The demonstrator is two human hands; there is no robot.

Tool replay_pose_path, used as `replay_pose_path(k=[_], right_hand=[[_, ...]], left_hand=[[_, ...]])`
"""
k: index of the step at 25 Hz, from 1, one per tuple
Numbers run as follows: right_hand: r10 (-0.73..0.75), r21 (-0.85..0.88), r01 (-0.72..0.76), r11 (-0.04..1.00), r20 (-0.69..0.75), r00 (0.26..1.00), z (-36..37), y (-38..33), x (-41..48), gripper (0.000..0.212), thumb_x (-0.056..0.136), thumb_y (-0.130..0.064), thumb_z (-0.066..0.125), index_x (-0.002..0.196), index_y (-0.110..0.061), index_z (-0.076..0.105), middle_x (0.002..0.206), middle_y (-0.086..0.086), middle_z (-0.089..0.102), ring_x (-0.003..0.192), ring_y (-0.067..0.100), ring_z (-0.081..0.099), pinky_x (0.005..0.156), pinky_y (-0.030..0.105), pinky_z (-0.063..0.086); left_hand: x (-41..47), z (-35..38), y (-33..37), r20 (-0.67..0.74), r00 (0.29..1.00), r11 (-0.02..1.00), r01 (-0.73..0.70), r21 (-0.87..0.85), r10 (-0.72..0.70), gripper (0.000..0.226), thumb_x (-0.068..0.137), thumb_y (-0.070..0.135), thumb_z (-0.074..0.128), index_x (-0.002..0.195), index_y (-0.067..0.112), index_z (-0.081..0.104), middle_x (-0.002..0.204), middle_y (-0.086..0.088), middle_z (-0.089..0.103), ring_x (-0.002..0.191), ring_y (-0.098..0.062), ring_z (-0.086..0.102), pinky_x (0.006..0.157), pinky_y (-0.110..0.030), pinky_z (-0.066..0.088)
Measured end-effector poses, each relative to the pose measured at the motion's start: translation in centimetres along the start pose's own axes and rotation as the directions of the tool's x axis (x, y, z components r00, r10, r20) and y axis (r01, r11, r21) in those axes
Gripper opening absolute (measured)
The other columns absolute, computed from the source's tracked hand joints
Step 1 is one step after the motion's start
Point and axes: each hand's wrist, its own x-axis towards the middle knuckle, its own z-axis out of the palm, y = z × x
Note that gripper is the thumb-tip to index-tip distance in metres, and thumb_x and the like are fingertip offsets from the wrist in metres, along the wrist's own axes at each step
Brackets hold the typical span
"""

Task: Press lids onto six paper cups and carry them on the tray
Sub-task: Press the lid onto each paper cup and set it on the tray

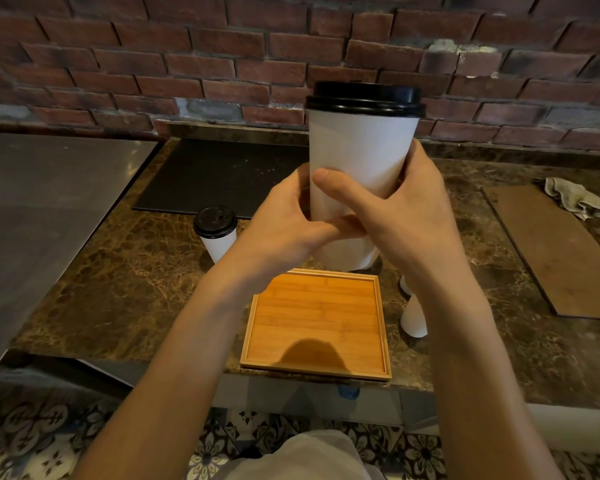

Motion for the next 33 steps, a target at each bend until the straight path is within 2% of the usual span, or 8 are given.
replay_pose_path(k=[5,9,11,15,18,24,29,33], right_hand=[[-0.008,0.044,0.006,0.999,0.023,1.0,-0.4,-0.1,0.0,0.066,0.072,-0.049,0.079,0.124,-0.029,0.045,0.11,-0.013,0.057,0.098,0.004,0.06,0.075,0.024,0.057],[-0.02,0.058,0.017,0.998,0.043,0.999,-0.7,-0.1,0.0,0.073,0.067,-0.054,0.077,0.128,-0.028,0.046,0.114,-0.011,0.058,0.103,0.006,0.06,0.08,0.032,0.059],[-0.022,0.065,0.019,0.998,0.053,0.998,-0.9,-0.1,0.1,0.072,0.064,-0.055,0.074,0.126,-0.029,0.047,0.113,-0.011,0.059,0.102,0.006,0.061,0.079,0.032,0.059],[-0.028,0.145,0.015,0.989,0.088,0.996,-1.2,0.2,0.3,0.067,0.066,-0.05,0.075,0.124,-0.027,0.049,0.111,-0.011,0.06,0.099,0.003,0.063,0.073,0.024,0.059],[-0.051,0.188,0.026,0.982,0.127,0.991,-1.3,0.4,0.3,0.062,0.069,-0.046,0.074,0.123,-0.029,0.049,0.11,-0.012,0.06,0.099,0.001,0.063,0.07,0.019,0.056],[-0.111,0.294,0.055,0.954,0.179,0.978,-1.8,0.6,0.3,0.054,0.067,-0.045,0.075,0.114,-0.032,0.053,0.103,-0.014,0.065,0.098,0.004,0.066,0.07,0.018,0.054],[-0.144,0.337,0.069,0.939,0.202,0.969,-2.1,0.9,0.4,0.05,0.068,-0.043,0.072,0.113,-0.032,0.054,0.1,-0.018,0.067,0.099,0.006,0.066,0.073,0.019,0.054],[-0.143,0.351,0.057,0.935,0.224,0.964,-2.3,1.1,0.5,0.051,0.067,-0.042,0.071,0.114,-0.03,0.054,0.101,-0.016,0.068,0.101,0.01,0.066,0.075,0.022,0.055]], left_hand=[[0.1,-0.3,0.3,0.047,0.999,1.0,-0.002,0.004,0.002,0.049,0.072,0.017,0.078,0.107,0.035,0.049,0.101,0.015,0.061,0.092,0.002,0.063,0.064,-0.006,0.049],[0.0,-0.5,0.5,0.075,0.997,1.0,0.008,-0.02,-0.006,0.052,0.066,0.024,0.079,0.107,0.038,0.049,0.102,0.016,0.062,0.096,0.004,0.061,0.069,-0.01,0.051],[0.0,-0.5,0.6,0.091,0.996,1.0,0.013,-0.027,-0.01,0.057,0.062,0.031,0.079,0.111,0.037,0.049,0.105,0.015,0.063,0.099,0.0,0.062,0.074,-0.014,0.054],[0.0,-0.5,0.7,0.11,0.993,0.999,0.033,-0.012,-0.031,0.071,0.065,0.032,0.079,0.127,0.024,0.046,0.114,0.007,0.061,0.106,-0.009,0.061,0.084,-0.027,0.055],[0.1,-0.5,0.7,0.144,0.989,0.999,0.042,-0.016,-0.039,0.071,0.068,0.026,0.078,0.131,0.02,0.045,0.117,0.002,0.06,0.109,-0.013,0.06,0.087,-0.032,0.054],[-0.1,-0.6,0.8,0.158,0.987,0.997,0.03,-0.064,-0.019,0.061,0.067,0.025,0.076,0.122,0.029,0.049,0.113,0.008,0.063,0.104,-0.006,0.062,0.077,-0.017,0.053],[-0.2,-0.6,0.8,0.193,0.981,0.993,0.027,-0.112,-0.005,0.072,0.062,0.027,0.08,0.127,0.026,0.048,0.116,0.006,0.063,0.107,-0.009,0.062,0.079,-0.019,0.052],[-0.2,-0.5,0.9,0.217,0.976,0.99,0.025,-0.138,0.005,0.067,0.062,0.031,0.076,0.123,0.029,0.05,0.113,0.01,0.064,0.106,-0.007,0.062,0.079,-0.018,0.051]])
